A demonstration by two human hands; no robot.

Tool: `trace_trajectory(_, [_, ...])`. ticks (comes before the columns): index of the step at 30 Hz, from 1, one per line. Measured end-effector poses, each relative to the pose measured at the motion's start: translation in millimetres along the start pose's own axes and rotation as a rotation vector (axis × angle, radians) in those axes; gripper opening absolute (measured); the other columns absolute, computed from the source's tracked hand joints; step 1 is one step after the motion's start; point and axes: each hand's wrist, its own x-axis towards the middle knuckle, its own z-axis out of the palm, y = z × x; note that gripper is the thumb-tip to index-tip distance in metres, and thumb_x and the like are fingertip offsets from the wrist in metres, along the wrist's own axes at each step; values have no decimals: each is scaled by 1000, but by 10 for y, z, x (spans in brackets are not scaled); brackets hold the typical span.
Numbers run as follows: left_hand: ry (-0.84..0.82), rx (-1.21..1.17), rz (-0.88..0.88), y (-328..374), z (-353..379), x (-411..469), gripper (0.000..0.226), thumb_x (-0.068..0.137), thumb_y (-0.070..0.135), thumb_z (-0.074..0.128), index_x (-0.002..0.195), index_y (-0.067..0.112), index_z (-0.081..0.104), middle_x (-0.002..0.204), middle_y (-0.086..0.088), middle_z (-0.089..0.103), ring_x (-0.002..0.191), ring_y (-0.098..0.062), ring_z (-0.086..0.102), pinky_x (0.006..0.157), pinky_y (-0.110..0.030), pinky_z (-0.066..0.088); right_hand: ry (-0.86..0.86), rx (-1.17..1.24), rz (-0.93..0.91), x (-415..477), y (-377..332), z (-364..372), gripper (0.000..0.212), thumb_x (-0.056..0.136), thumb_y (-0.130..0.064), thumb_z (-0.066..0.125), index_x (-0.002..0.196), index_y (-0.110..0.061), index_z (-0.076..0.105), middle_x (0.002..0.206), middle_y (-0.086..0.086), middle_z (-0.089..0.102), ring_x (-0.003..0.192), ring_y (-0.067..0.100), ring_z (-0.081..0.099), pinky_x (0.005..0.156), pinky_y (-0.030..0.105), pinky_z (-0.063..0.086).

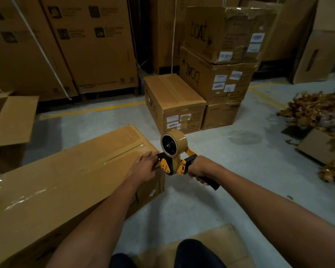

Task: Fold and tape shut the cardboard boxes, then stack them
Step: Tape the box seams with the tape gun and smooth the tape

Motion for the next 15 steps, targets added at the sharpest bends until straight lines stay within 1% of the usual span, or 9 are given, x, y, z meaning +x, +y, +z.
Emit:
trace_trajectory(5, [-10, 11, -3, 12, 0, 7, 64, 96, 26, 56, 155, 26, 33, 166, 11, 15, 153, -20, 9, 124, -47, 8, 32, 4, 5, 1, 58, 60, 4, 87, -8, 58, 85, -5, 60, 70, 14, 58, 55, 23, 52, 53, 30, 47])
trace_trajectory(8, [-8, 23, -10, 7, 21, 11, 63, 95, 26, 57, 154, 25, 34, 166, 11, 15, 153, -19, 9, 124, -47, 7, 49, 6, 2, 6, 77, 88, 11, 86, -8, 58, 92, -1, 64, 74, 16, 60, 61, 26, 56, 58, 34, 50])
trace_trajectory(11, [-5, 14, -14, 7, 27, 8, 65, 95, 25, 56, 155, 25, 31, 166, 11, 14, 153, -19, 9, 124, -46, 7, 76, -11, -9, 11, 83, 112, 20, 85, -9, 58, 99, 2, 67, 75, 18, 63, 62, 29, 60, 60, 35, 54])
trace_trajectory(15, [-10, 10, -11, -2, 27, 18, 65, 96, 24, 56, 156, 25, 30, 166, 11, 14, 153, -19, 8, 123, -46, 6, 119, -37, -23, -3, 93, 130, 11, 88, -10, 56, 86, -3, 65, 75, 17, 63, 62, 29, 60, 59, 35, 53])
